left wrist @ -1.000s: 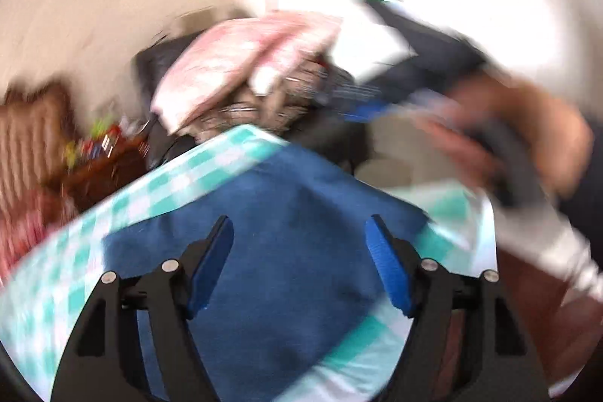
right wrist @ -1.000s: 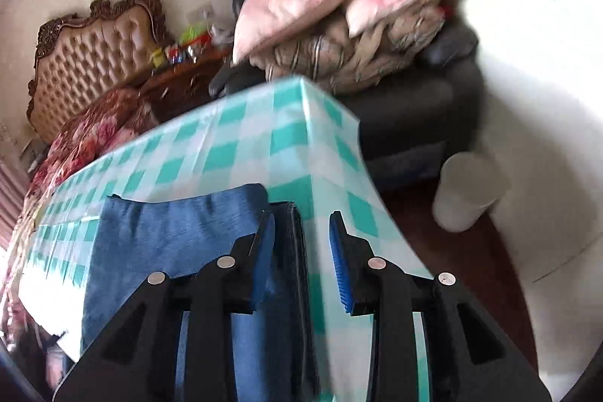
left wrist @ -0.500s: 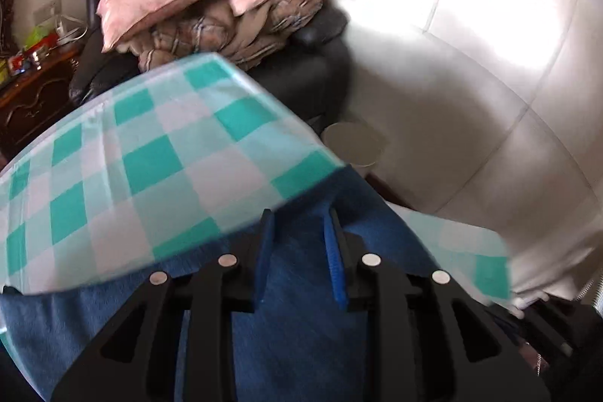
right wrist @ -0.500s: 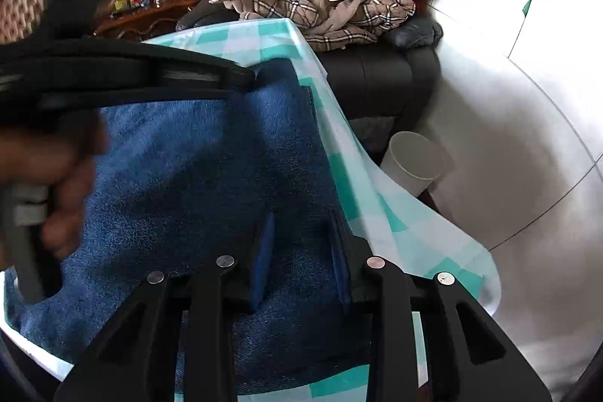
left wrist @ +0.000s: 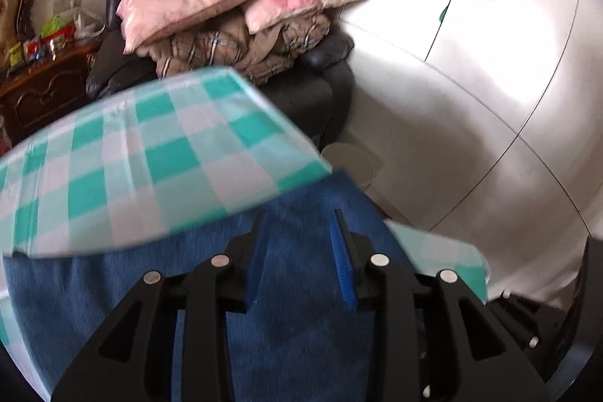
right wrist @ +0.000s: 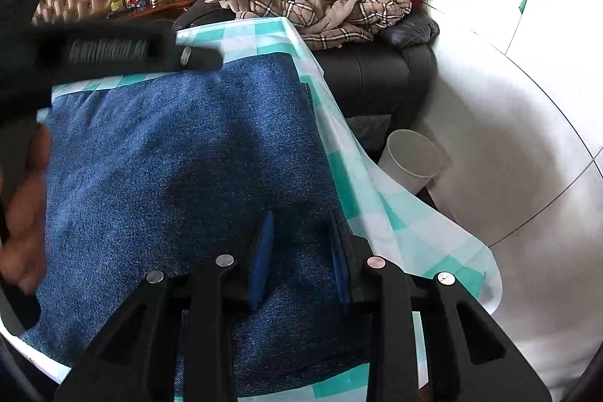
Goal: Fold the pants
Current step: 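Open both tools to release the jeans and lift away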
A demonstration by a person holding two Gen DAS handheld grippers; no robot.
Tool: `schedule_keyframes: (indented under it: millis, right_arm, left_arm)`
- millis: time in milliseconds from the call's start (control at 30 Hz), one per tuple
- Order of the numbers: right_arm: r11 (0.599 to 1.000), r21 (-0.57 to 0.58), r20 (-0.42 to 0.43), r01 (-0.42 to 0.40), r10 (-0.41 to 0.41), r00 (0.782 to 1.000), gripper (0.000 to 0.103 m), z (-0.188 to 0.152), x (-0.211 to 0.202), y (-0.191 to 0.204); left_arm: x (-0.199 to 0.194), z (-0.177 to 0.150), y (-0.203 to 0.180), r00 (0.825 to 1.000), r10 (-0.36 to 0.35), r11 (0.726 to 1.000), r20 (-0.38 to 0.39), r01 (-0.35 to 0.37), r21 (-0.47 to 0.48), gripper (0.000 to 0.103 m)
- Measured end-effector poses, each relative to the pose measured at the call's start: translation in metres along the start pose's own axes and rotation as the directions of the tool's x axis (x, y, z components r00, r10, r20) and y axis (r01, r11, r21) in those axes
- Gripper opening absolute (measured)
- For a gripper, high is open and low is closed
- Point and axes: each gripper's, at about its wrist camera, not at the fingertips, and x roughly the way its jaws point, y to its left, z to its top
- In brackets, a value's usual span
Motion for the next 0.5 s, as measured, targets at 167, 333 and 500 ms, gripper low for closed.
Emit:
schedule_keyframes:
  millis: [167,333,500]
  right_arm:
    - [1.000,0.002,-0.001,-0.004,0.004,1.000,0.028,-0.003,-0.004,0.001]
    - [1.000,0.004,0.000,-0.006,0.006,1.000,0.028,-0.003,-0.005,0.000]
    - [1.000,-0.004,0.000,0.001,-0.001,1.000,0.028,-0.002,-0.003,0.002]
  left_arm:
    - [0.016,-0.019,0.001,0.996,0.041,0.999,-0.085,-0.040,0.010,0.034]
    - [-0.022,-0.031,0.004,0.999,0.049,0.997,-0.022,-0.050,-0.056,0.034]
    - [-0.018,-0.061,0.004,0.992,0.069,0.997,-0.110,-0.073,-0.038,0.035]
